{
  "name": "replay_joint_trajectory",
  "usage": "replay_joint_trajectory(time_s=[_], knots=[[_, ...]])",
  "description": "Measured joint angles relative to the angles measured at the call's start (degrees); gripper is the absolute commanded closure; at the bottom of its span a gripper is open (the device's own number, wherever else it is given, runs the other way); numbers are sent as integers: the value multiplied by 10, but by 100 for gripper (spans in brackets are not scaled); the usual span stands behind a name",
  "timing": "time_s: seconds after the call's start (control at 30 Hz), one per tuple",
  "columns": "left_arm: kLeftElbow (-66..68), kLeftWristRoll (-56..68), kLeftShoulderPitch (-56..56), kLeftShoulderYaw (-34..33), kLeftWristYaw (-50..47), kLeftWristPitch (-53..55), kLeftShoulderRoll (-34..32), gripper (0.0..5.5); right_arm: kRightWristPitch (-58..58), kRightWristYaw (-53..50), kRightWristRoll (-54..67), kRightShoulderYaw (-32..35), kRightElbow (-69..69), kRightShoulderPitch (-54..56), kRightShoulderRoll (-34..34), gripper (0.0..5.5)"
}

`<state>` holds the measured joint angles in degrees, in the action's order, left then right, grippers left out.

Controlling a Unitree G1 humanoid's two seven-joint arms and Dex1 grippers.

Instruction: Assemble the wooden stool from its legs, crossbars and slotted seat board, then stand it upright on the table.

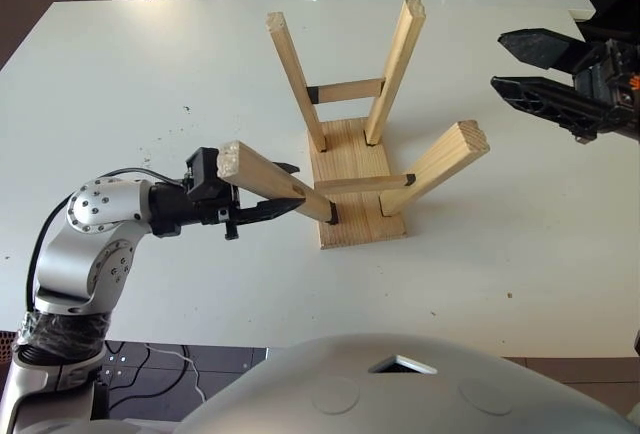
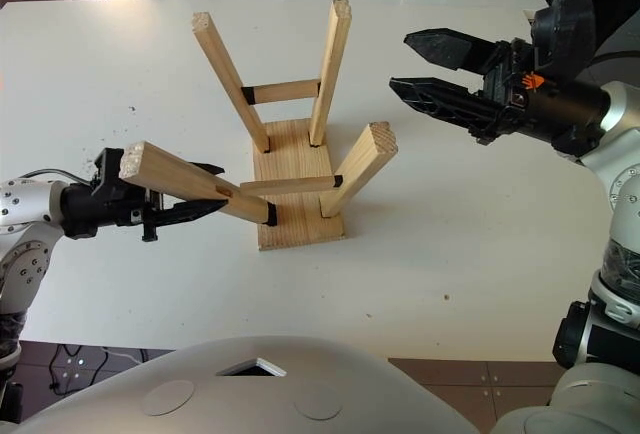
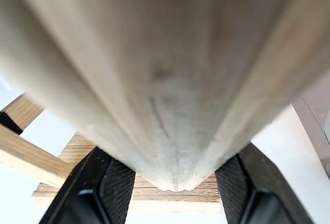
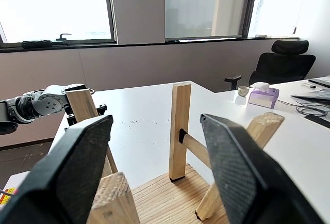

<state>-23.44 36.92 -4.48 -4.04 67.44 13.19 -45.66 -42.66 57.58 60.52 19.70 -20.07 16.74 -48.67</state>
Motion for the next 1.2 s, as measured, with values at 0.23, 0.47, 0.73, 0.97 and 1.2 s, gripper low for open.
replay_joint_trajectory(time_s=[0.23,0.47,0.73,0.97,1.2], knots=[[18,-12,30,33,5,-30,-22,347,1,-2,0,0,-4,-6,4,237],[66,-19,120,76,-26,34,-24,347,5,-4,-5,-11,-22,-15,12,237],[112,-23,175,115,-26,36,-24,347,9,-3,-9,-20,-33,-19,16,237],[164,-27,231,149,-26,37,-10,347,17,-5,-9,-29,-41,-20,31,237],[194,-30,257,163,-28,36,-1,347,21,-5,-9,-38,-47,-23,35,237]])
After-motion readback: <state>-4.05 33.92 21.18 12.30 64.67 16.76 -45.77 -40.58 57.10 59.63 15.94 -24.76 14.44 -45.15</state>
